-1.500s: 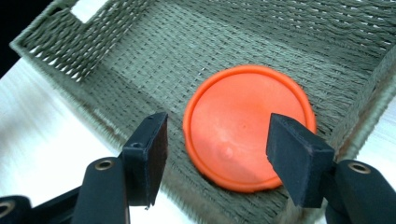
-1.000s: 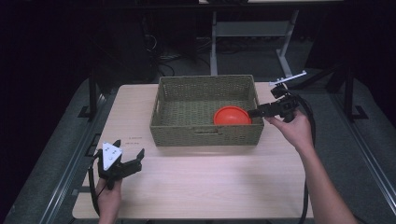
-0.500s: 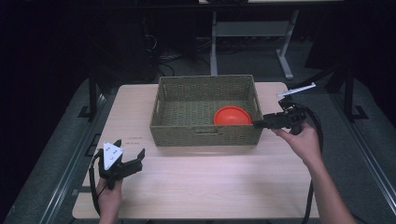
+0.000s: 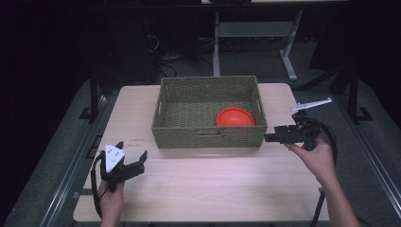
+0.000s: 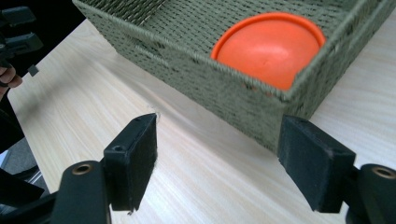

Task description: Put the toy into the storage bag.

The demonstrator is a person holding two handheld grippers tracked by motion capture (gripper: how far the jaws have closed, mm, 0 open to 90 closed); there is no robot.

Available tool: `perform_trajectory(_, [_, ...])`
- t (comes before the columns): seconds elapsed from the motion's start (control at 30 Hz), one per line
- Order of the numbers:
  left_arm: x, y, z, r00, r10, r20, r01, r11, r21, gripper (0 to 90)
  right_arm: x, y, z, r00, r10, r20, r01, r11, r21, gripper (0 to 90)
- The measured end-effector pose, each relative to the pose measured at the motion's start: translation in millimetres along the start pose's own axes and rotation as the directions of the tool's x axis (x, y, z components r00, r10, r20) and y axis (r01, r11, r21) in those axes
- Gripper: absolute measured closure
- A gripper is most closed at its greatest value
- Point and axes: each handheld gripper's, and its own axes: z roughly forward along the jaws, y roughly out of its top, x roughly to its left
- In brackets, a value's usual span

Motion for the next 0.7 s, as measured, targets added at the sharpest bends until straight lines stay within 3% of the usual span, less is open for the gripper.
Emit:
perform_trajectory(0.53, [-1.2,0.2,-0.3,1.0,0.008,0.001,-0.008,1.0,0.002,12.8,-1.5,-50.5,-5.6,0.9998,0.003,0.021,-0.002,1.0,-0.015,27.4])
perform_trajectory(0.7, [-2.2,0.6,0.4,0.9999,0.014,0.004,-0.014,0.9999,0.001,12.8,5.9,-71.7,-9.4,0.9989,-0.022,0.042,0.025,0.997,-0.067,26.2])
